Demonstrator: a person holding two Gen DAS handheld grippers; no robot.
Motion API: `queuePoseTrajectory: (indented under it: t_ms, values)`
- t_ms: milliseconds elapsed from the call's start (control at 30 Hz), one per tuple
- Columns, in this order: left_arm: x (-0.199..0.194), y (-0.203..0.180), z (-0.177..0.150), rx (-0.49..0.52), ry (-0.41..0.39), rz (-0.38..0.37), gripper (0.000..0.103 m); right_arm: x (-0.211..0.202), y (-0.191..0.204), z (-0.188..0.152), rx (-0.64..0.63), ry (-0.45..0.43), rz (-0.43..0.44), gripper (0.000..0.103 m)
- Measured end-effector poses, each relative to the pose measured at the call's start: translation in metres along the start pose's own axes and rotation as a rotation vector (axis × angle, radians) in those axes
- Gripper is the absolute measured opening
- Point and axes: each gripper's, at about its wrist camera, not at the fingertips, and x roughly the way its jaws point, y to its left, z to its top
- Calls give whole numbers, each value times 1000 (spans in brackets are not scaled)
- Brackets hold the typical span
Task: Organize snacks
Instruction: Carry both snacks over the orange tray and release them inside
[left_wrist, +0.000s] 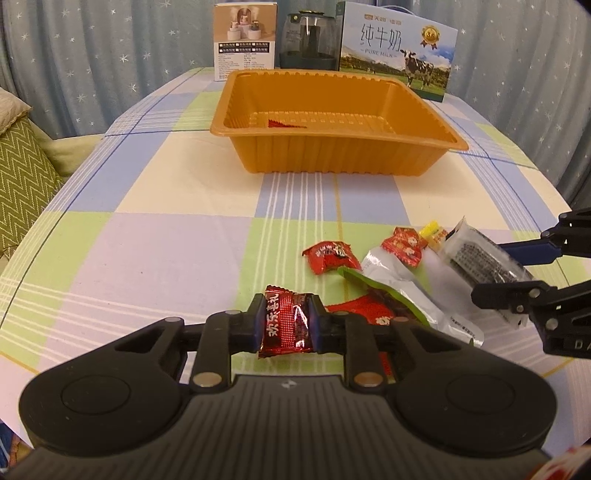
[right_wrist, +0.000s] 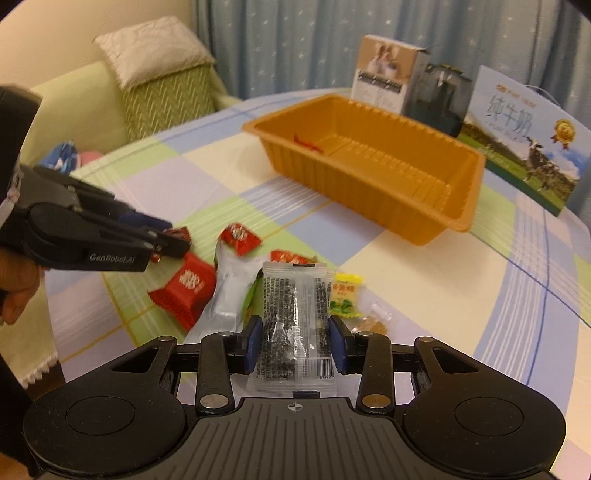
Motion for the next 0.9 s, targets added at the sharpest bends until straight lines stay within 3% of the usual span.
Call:
queuePoseTrajectory:
  t_ms: [300, 900]
  values:
    - [-17, -4, 17, -23, -61, -28, 21, -14, -15, 12, 113, -64, -27, 39]
    - [-29, -20, 87, -2, -207, -48, 21, -43, -47, 59, 337, -234, -202, 39]
